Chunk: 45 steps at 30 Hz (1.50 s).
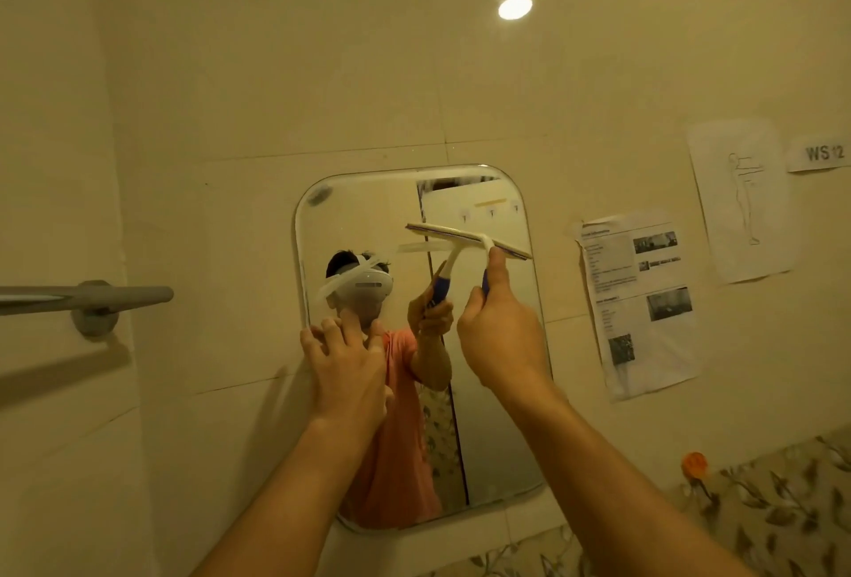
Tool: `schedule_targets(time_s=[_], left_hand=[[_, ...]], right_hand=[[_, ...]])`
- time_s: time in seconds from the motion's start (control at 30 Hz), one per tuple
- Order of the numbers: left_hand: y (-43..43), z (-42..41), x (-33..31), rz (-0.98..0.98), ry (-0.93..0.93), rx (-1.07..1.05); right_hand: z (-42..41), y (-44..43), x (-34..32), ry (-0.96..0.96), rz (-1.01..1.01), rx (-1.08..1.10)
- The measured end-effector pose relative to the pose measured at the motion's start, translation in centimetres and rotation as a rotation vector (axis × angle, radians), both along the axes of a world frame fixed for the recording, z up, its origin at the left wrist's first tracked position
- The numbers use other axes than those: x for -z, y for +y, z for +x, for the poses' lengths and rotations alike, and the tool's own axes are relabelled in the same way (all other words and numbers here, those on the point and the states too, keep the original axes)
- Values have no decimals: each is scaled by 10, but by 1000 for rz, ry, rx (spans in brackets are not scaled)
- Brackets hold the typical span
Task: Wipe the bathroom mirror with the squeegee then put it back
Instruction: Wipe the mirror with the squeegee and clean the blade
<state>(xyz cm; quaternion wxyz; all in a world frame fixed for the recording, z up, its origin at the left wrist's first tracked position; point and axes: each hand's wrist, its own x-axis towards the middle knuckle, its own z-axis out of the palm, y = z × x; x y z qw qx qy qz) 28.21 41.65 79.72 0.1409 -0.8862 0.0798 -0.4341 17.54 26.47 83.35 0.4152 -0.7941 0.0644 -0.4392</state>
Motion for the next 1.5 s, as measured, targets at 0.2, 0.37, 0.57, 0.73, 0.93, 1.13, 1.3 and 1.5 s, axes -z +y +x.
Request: schedule_targets(time_s=[0.2, 0.37, 0.57, 0.73, 0.93, 1.13, 1.3, 1.5], left_hand=[[0, -1, -2, 9, -1, -3], [0, -1, -1, 9, -3, 3], [1, -1, 0, 31, -11, 5], [3, -2, 0, 25, -8, 11], [2, -6, -2, 15, 5, 15], [2, -4, -3, 10, 13, 24], [3, -3, -2, 12, 14, 18], [2, 0, -1, 5, 12, 13]], right_hand=[[4, -34, -65, -124, 117, 32], [8, -27, -82, -35, 136, 58], [8, -7, -30, 9, 187, 94], [6, 19, 32, 37, 172, 78], [-5, 7, 17, -16, 156, 29], [7, -24, -62, -124, 161, 75], [19, -22, -76, -67, 147, 98], [19, 1, -3, -57, 140, 91]])
